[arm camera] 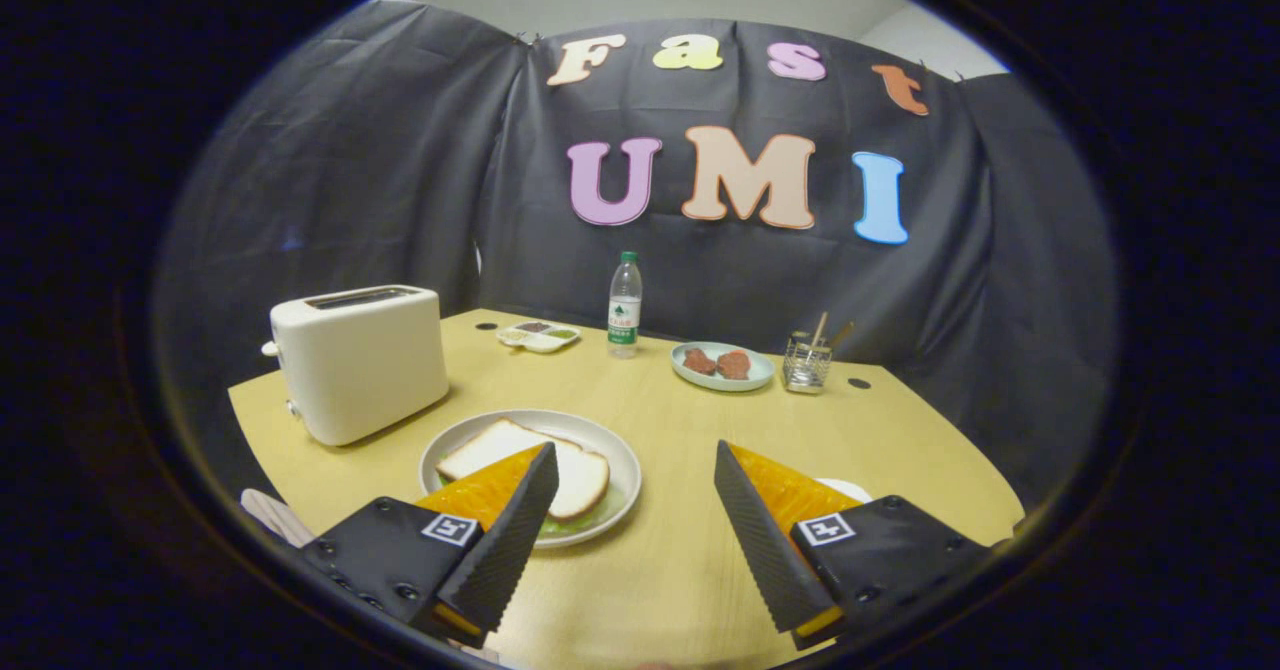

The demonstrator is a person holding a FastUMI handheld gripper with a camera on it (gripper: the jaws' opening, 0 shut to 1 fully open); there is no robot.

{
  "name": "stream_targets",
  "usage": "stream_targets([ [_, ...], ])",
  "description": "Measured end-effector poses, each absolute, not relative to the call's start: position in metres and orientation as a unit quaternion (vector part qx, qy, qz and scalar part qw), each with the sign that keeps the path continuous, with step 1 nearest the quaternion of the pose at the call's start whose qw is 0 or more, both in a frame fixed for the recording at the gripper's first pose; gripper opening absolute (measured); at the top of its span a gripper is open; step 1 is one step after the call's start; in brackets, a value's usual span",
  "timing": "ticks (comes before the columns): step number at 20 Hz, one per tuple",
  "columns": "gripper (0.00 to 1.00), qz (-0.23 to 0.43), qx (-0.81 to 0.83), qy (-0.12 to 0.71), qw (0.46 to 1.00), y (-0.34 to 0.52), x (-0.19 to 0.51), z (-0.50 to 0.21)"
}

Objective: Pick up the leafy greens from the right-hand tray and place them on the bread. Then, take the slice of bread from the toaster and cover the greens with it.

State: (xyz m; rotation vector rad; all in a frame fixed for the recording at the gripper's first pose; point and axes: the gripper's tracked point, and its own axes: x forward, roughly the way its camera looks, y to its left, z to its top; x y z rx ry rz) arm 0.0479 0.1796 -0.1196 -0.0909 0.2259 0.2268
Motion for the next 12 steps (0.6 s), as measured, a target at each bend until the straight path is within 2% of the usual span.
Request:
stream_targets([
  [12, 0.99, 0.104, -0.013, 0.077, 0.992, 0.121, -0.002, -0.088],
])
